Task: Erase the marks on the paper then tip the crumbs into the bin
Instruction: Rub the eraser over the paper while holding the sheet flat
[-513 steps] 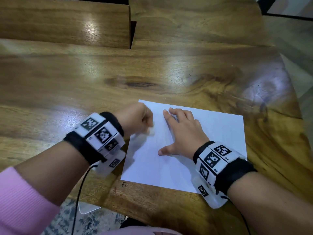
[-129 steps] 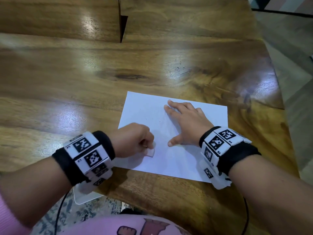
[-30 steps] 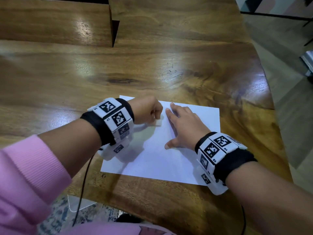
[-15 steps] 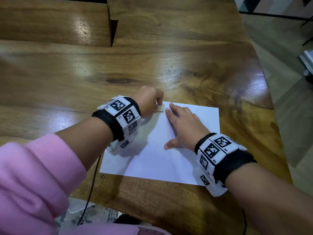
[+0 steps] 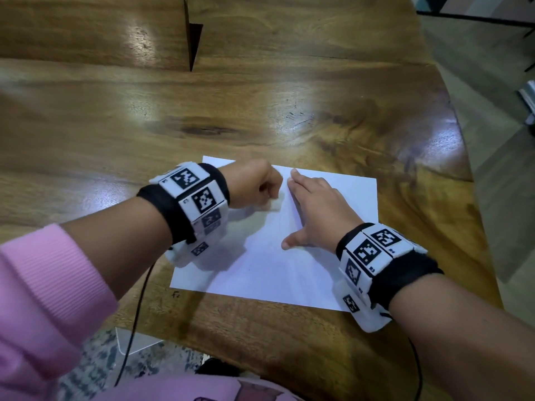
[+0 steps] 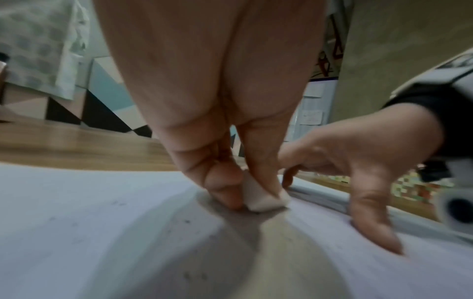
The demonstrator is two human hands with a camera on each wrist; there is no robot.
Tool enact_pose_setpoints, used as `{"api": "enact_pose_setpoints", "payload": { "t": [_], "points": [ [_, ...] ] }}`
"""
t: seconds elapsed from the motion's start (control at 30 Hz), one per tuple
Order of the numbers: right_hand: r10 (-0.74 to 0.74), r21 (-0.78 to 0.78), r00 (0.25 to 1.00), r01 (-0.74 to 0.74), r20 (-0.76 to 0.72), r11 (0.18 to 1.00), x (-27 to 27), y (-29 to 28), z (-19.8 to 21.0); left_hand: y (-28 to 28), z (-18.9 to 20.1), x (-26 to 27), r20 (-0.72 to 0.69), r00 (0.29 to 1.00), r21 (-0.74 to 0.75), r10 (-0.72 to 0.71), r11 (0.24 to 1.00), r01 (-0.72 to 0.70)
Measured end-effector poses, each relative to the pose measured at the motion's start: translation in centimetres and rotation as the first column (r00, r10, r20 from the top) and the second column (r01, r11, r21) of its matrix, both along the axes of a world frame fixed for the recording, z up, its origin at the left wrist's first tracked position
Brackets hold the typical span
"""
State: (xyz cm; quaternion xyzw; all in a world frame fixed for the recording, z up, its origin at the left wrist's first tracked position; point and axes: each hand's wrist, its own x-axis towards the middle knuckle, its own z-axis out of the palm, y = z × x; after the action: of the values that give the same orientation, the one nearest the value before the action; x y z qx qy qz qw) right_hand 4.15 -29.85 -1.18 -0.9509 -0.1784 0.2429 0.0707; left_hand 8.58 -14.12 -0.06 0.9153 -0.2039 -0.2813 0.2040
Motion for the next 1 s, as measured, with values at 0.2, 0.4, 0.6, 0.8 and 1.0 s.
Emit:
{"api": "enact_pose_setpoints", "payload": {
  "t": [0.2, 0.4, 0.6, 0.8, 1.0],
  "points": [
    [0.004, 0.008, 1.000, -0.004, 0.011, 1.000, -0.1, -0.1, 0.0, -1.1, -0.1, 0.7, 0.219, 0.962, -0.037, 0.165, 0.986, -0.161],
    [0.027, -0.010, 1.000, -0.027, 0.013, 1.000, -0.1, -0.1, 0.1, 0.1, -0.1, -1.4, 0.123, 0.992, 0.008, 0.008, 1.000, -0.009],
    [0.115, -0.017, 0.992, -0.116, -0.044, 0.993, 0.5, -2.5, 0.4, 0.0, -0.2, -2.2, 0.164, 0.984, 0.014, 0.065, 0.998, -0.069],
    [0.121, -0.012, 0.991, -0.122, -0.048, 0.992, 0.5, -2.6, 0.2, -0.7, 0.2, -0.4, 0.242, 0.954, -0.062, 0.175, 0.984, -0.165],
    [0.125, -0.007, 0.990, -0.125, -0.059, 0.992, 0.3, -2.6, 0.6, 1.5, -0.9, -4.3, -0.052, 0.993, -0.001, -0.105, 0.994, 0.106]
  ]
}}
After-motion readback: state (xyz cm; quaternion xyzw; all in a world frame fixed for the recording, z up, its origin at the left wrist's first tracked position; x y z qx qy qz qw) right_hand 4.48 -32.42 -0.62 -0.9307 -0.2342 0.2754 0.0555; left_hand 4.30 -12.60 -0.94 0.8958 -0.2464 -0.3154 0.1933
